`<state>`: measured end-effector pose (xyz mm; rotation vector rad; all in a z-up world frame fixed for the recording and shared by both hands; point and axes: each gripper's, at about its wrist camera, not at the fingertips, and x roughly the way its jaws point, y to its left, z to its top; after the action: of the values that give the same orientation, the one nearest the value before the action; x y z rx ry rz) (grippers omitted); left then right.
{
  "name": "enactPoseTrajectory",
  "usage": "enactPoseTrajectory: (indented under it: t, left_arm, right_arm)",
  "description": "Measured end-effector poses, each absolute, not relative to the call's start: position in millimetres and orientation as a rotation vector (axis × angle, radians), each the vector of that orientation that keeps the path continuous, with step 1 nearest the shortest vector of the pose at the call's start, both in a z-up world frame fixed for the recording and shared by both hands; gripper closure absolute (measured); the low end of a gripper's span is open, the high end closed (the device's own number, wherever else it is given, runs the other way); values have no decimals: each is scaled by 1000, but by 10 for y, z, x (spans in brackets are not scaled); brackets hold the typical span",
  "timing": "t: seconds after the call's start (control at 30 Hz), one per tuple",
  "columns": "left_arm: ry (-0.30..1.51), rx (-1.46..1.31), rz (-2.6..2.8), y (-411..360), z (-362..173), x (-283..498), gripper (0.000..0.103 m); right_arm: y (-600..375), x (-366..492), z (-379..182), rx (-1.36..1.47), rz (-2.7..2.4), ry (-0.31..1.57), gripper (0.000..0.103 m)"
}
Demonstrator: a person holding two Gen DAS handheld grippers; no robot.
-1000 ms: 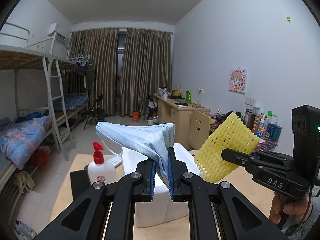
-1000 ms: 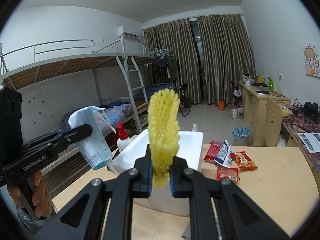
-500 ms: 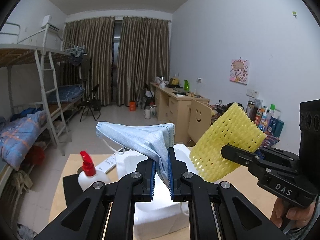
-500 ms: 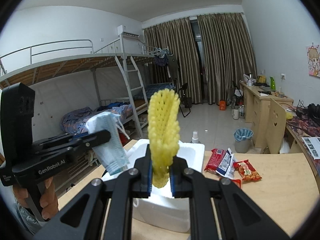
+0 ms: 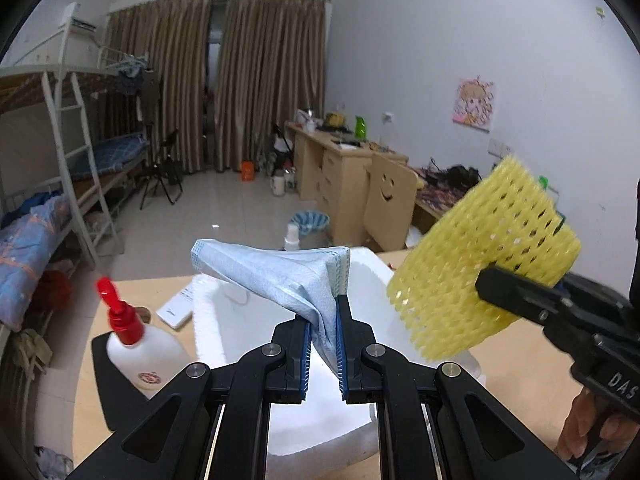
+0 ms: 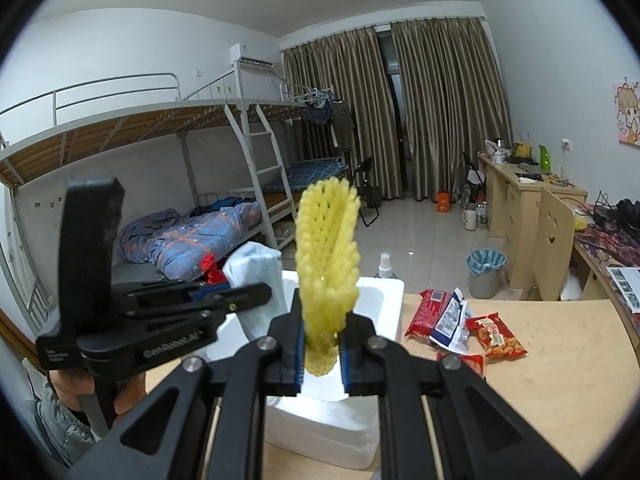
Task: Organize soft objects
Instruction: 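Carry the mask with the left tool and the net with the right tool over the foam box, then open the left tool to drop the mask while the right tool drops the net into the box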
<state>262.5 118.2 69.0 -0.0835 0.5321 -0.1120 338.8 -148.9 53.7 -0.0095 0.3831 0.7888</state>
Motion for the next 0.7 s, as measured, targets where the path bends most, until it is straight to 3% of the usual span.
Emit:
enactPoseTrajectory:
  t: [0.17, 0.23, 0.3, 0.33, 0.53, 0.6, 0.7]
  left_arm:
    - [557, -78, -139, 1166, 629, 2714, 85]
    - [546, -66, -139, 1158, 631, 2711, 72]
    - [545, -53, -138, 1170, 637, 2725, 34]
    - [543, -50, -138, 1173, 633, 2719, 28]
    - [493, -51, -102, 1255, 648, 2586, 22]
    - [478, -50, -92, 1276, 661, 2540, 13]
    - [439, -55, -74, 1336, 688, 2420, 8]
  right_arm:
    - [-1501, 3416, 554, -5, 780, 386, 86]
    - [-1486, 3436, 559, -5, 778, 390, 86]
    - [-1464, 3431, 565, -8, 773, 392, 86]
    - [-1464, 3430, 564, -8, 772, 392, 86]
    - [-1435, 3422, 565, -14, 766, 394, 86]
    - [-1414, 3423, 563, -17, 764, 395, 86]
    - [-1355, 3417, 560, -27, 767, 400, 86]
